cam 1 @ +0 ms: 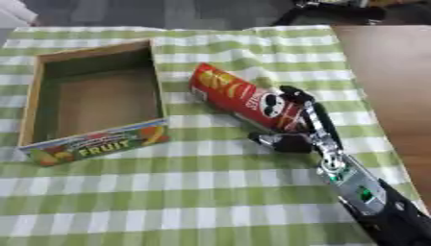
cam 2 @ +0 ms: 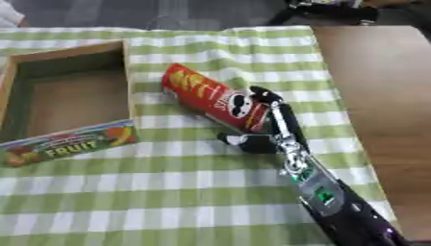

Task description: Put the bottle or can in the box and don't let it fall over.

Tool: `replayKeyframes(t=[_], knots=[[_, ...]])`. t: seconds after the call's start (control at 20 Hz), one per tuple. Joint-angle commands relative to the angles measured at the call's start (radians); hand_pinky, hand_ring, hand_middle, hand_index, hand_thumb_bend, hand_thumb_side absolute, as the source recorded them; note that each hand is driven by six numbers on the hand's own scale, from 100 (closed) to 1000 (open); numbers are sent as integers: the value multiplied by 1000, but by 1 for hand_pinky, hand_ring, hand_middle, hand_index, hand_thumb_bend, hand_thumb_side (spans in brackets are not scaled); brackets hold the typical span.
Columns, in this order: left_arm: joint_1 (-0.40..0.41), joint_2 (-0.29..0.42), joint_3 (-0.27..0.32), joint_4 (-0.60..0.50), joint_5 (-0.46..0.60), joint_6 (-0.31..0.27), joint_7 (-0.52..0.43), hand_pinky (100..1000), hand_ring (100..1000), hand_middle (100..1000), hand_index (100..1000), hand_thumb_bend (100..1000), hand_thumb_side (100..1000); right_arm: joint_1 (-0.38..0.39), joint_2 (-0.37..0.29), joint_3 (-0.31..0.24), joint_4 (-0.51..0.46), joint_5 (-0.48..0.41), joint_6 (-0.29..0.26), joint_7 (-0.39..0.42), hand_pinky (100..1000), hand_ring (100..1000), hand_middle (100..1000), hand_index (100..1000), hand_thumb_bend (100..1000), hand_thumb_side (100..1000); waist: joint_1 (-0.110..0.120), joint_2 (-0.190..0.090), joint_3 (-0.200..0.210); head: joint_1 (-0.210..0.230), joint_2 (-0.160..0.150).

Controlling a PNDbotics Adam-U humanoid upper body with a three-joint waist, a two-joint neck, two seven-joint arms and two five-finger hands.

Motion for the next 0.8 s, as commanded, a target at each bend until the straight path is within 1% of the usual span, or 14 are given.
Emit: replayKeyframes(t=[0.05,0.25,0.45,0.8], knots=[[-8,17,7,-15,-1,0,1,598,635,624,728,100,657,-4,-6,1,5,35,5,-18,691,846,735,854,737,139,-3,-2,-2,-3,-12],[-7,17,8,-15,-1,0,1,599,635,624,728,100,658,0,-4,4,4,60,13,-43,655,819,713,837,700,101,-3,-4,-3,-2,-12],[-7,17,8,-15,-1,-1,1,599,636,624,728,100,658,2,-1,8,5,58,17,-58,619,803,698,828,680,100,-2,-5,-5,-3,-13],[-6,17,8,-15,-2,0,0,600,636,625,728,100,659,6,-1,10,2,44,6,-73,569,788,683,820,660,100,-1,-5,-5,-4,-15]])
